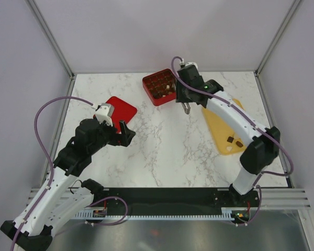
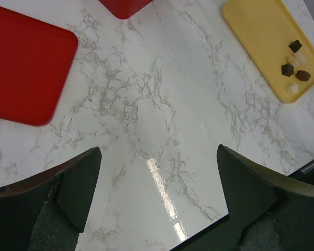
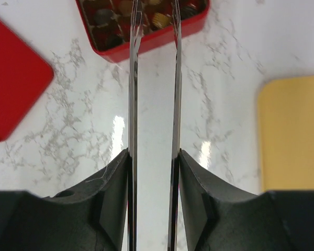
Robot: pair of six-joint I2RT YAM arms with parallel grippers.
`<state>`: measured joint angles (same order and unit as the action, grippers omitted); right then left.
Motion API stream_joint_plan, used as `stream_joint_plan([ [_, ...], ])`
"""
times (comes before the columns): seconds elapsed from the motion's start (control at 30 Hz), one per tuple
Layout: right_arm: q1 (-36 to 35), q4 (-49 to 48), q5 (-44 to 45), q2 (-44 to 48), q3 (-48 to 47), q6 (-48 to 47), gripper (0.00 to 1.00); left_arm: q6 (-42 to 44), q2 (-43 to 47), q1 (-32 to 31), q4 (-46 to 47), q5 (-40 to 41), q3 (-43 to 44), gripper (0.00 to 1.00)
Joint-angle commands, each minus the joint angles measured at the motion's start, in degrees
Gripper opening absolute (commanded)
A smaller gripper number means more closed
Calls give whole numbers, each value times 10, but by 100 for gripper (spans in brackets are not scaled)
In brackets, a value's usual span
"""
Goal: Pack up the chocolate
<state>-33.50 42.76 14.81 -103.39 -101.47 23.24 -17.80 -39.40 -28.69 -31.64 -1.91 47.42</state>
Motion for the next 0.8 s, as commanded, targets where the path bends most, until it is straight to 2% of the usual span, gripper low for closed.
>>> stream_joint_plan([
  [0.0, 19, 47, 42, 112, 88, 25, 47, 22, 5, 2, 4, -5, 7, 100],
  [0.13, 58, 84, 43, 213, 226, 64, 47, 21, 4, 1, 4, -10, 7, 100],
  [0.33, 127, 134, 26, 322, 354, 69, 48, 22, 3, 1, 6, -20, 7, 100],
  [0.5, 157, 159, 18, 382, 411, 83, 48, 20, 4, 1, 6, -20, 7, 100],
  [0.77, 171, 168, 15, 407, 464, 94, 48, 19, -1, 2, 8, -25, 7, 100],
])
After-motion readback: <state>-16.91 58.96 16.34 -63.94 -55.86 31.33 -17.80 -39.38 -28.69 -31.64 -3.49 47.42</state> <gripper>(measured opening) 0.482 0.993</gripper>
